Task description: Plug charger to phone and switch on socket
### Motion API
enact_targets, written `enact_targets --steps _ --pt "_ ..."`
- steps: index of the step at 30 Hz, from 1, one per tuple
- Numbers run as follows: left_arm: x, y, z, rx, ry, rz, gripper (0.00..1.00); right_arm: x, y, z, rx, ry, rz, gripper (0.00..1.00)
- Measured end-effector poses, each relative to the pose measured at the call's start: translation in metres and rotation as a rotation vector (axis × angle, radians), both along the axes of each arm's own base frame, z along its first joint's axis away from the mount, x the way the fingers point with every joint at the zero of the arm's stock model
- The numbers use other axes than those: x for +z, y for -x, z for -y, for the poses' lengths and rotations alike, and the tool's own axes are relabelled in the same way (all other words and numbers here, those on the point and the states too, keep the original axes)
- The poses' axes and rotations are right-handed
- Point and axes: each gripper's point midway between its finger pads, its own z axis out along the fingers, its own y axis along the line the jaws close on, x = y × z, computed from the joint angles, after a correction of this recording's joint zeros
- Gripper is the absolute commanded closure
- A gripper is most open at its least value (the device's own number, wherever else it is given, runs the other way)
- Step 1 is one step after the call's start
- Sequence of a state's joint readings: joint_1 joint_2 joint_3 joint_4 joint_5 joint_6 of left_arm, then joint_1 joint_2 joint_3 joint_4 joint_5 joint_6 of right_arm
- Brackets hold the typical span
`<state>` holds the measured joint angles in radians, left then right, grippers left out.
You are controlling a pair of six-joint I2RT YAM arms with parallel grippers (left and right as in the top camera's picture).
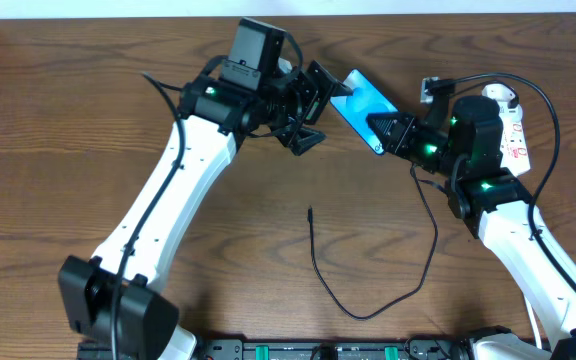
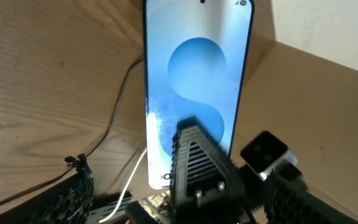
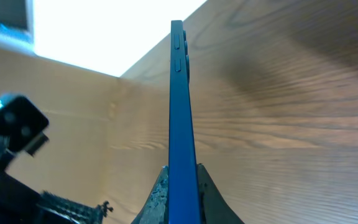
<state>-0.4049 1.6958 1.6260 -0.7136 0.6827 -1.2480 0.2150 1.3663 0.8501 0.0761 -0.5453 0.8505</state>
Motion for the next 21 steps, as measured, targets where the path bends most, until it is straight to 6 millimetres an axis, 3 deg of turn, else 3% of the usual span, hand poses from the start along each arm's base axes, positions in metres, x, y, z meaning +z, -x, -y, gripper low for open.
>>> enact_targets --steps 9,21 --pt "0.011 -0.009 -0.018 0.037 0.016 0.026 0.13 0.044 -0.011 -0.008 -0.097 -0.366 -0.125 0.99" --pt "0.029 -0.027 -0.014 0.038 0.062 0.140 0.13 0.047 0.001 -0.019 -0.138 -0.682 -0.507 0.99"
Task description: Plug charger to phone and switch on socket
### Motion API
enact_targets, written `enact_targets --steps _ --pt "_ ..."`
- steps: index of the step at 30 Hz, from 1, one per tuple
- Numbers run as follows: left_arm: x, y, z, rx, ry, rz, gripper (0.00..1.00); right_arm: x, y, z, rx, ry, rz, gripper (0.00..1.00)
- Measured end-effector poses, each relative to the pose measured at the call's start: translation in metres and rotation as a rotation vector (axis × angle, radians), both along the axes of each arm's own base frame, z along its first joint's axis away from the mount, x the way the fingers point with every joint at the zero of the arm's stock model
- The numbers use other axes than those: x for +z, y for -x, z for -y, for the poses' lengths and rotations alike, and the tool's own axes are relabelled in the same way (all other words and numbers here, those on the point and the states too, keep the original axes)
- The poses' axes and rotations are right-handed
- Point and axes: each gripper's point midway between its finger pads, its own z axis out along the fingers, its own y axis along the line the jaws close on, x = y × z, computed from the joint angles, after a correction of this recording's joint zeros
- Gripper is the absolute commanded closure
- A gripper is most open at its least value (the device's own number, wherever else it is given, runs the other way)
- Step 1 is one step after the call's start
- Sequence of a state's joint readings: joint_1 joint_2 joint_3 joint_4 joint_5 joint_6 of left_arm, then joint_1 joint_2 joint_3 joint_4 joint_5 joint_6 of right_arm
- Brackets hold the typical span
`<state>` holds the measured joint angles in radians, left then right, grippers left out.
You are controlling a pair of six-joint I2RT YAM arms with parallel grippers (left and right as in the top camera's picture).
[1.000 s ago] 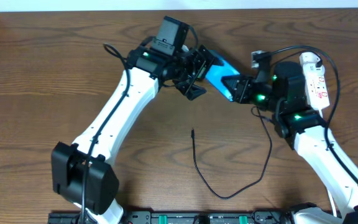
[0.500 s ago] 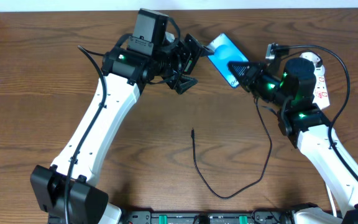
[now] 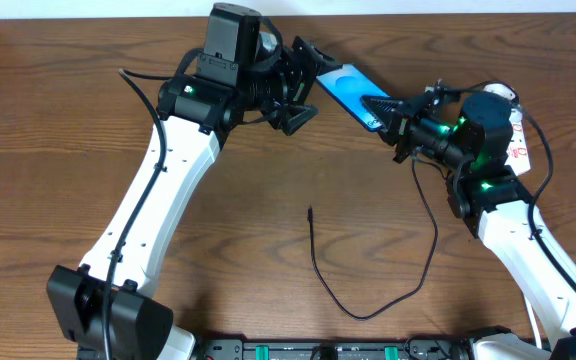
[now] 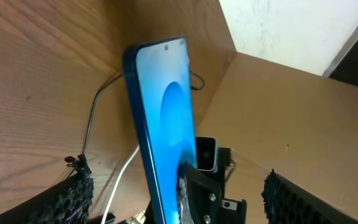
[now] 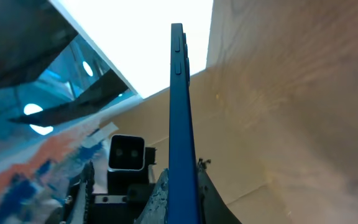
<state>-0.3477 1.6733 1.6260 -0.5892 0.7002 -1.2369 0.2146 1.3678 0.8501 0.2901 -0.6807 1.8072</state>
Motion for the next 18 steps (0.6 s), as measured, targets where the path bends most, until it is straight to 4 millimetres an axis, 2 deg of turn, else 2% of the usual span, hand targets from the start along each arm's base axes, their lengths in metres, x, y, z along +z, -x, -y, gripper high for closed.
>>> enact_targets --steps 5,12,18 --pt "0.000 -0.001 0.000 0.003 -0.002 0.001 0.13 0.004 0.003 -0.003 0.012 -0.074 -0.072 0.99" --pt "-0.003 -0.006 -0.005 0.055 -0.021 -0.009 0.13 0.025 0.006 -0.008 0.046 -0.146 -0.035 0.99" --pt "-0.006 -0.013 -0.012 0.124 -0.033 -0.033 0.13 0.032 0.009 -0.011 0.070 -0.176 -0.035 0.99"
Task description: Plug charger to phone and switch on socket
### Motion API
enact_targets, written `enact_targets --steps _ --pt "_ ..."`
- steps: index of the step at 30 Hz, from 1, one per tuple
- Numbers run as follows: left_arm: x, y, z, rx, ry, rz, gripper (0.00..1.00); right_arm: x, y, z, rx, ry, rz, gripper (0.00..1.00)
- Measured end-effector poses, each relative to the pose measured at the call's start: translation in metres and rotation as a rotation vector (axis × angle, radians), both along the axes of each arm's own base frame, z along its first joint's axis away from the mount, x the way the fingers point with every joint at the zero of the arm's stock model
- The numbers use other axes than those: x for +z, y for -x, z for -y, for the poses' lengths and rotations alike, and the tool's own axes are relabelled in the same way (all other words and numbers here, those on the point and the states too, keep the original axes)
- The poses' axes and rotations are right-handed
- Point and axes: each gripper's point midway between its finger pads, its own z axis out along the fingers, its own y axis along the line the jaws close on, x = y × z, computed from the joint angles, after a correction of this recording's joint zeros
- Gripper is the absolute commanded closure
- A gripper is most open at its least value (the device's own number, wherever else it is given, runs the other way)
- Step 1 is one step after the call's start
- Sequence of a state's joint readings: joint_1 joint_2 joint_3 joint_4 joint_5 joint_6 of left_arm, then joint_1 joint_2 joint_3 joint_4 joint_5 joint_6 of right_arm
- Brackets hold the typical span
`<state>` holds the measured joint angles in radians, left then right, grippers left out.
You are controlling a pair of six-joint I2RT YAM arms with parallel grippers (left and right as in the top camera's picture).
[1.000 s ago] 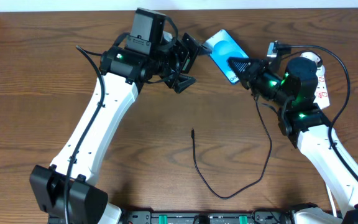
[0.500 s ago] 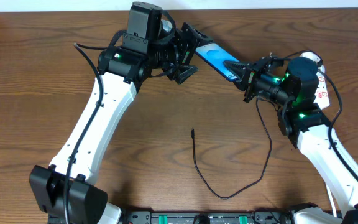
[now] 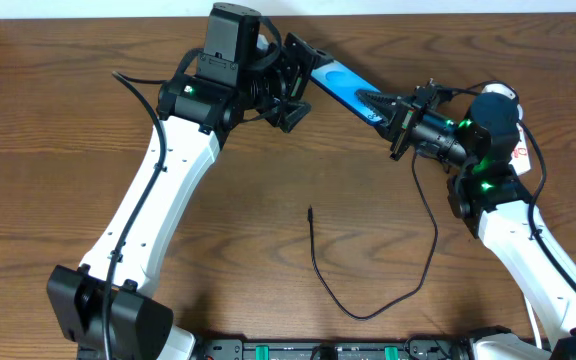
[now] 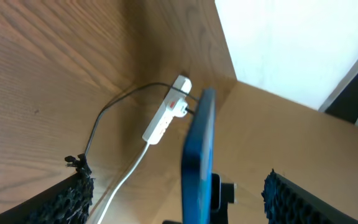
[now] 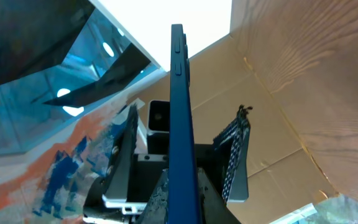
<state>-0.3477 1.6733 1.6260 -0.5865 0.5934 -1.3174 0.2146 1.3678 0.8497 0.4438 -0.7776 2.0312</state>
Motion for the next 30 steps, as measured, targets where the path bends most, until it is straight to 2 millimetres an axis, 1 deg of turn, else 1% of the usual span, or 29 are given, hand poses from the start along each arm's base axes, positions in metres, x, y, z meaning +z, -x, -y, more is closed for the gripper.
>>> enact_targets --steps 5,12,15,18,24,30 --pt "-0.002 -0.004 -0.004 0.050 -0.004 -0.020 0.13 0.001 0.003 -0.004 0.016 -0.005 -0.002 0.99" --pt "-0.003 -0.006 -0.006 0.077 -0.001 -0.035 0.14 0.005 0.011 -0.018 0.057 -0.010 0.016 0.99" --pt "-0.003 -0.006 -0.006 0.079 0.001 -0.038 0.21 0.005 0.013 -0.020 0.064 -0.011 0.020 0.99" --pt "-0.003 -0.005 -0.006 0.080 0.002 -0.039 0.23 0.006 0.014 -0.022 0.068 -0.011 0.021 0.99" --pt "-0.003 -0.003 -0.001 0.074 -0.006 -0.037 0.24 0.006 0.016 -0.026 0.077 -0.011 0.021 0.99" --pt "-0.004 0.001 0.008 0.063 -0.016 -0.033 0.34 0.007 0.016 -0.026 0.079 -0.013 0.026 0.99"
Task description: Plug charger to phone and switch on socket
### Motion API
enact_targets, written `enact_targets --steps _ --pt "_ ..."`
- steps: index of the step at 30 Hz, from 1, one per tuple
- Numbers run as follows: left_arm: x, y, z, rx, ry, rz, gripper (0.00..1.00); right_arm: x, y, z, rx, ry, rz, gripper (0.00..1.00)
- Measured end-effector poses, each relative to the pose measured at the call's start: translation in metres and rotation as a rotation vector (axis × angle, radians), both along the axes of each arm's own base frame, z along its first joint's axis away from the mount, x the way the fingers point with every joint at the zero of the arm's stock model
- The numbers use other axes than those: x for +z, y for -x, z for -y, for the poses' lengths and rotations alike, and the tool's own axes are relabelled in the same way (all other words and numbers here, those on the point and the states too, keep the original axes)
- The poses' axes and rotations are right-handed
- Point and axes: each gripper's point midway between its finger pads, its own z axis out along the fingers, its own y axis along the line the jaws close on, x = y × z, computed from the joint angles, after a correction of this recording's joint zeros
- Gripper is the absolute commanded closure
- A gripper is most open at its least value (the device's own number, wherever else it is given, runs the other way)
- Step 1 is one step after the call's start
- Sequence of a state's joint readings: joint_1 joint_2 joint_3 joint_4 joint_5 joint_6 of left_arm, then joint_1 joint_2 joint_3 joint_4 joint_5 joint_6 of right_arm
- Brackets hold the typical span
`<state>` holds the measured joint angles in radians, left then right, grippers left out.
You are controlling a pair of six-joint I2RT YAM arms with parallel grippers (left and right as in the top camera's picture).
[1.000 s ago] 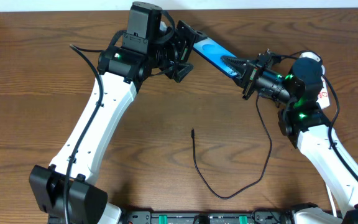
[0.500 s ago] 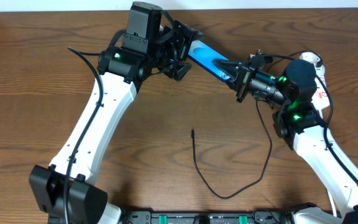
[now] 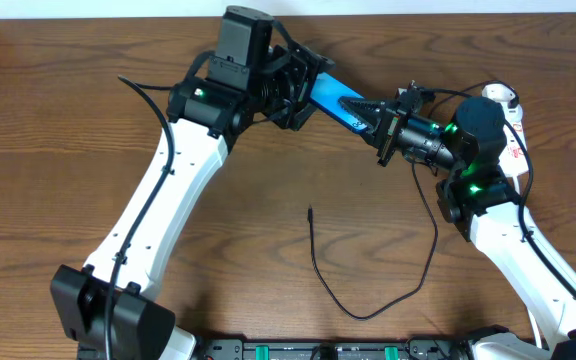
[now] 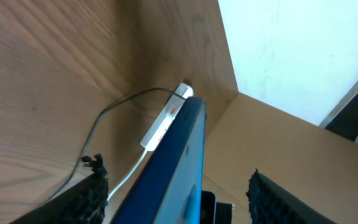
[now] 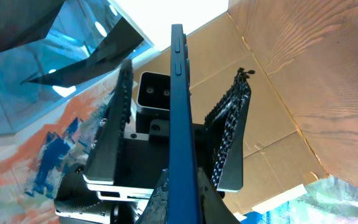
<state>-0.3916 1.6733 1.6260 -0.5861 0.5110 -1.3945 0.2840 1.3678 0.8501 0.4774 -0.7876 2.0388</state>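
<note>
A blue phone (image 3: 334, 96) hangs above the table's far side, and my right gripper (image 3: 380, 130) is shut on its lower end. In the right wrist view the phone (image 5: 178, 93) stands edge-on above my right gripper (image 5: 179, 190). The phone's upper end lies between the spread fingers of my left gripper (image 3: 303, 85), with a gap on each side. The left wrist view shows the phone (image 4: 179, 162) running up between dark fingers (image 4: 92, 196). The black charger cable (image 3: 368, 312) lies on the table, its free plug end (image 3: 309, 211) at the middle.
A white power strip (image 3: 510, 118) lies at the far right edge, also visible as a power strip (image 4: 165, 119) in the left wrist view. The cable rises from the table toward the right arm. A cardboard wall stands behind the table.
My right gripper has carried the phone a little to the left. The phone's upper end, which was just beside the left gripper, now sits between its open fingers.
First my right gripper held the phone low with its screen facing the left wrist camera. Then the phone was higher and turning. A second ago it was edge-on near the left gripper, and now it is inside the left fingers. The cable has not moved.
</note>
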Motion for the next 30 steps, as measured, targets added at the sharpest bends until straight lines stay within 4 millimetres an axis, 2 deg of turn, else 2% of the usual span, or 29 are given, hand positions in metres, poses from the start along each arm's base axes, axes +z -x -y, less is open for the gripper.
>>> enact_targets --steps 9,14,23,30 --pt "-0.0010 -0.0015 -0.0012 0.018 -0.008 -0.002 0.52 0.0076 0.0002 -0.0004 0.001 -0.012 0.035 0.99" --pt "-0.0009 -0.0017 -0.0013 0.025 -0.003 -0.007 0.69 0.0077 0.0004 -0.0005 0.003 -0.013 0.035 0.99" --pt "0.0020 -0.0038 -0.0002 0.025 0.005 0.006 0.92 0.0065 0.0009 -0.0007 0.005 -0.037 -0.018 0.99" --pt "0.0028 -0.0044 0.0001 0.026 0.007 0.010 0.93 0.0068 -0.0002 -0.0002 -0.002 -0.061 -0.059 0.99"
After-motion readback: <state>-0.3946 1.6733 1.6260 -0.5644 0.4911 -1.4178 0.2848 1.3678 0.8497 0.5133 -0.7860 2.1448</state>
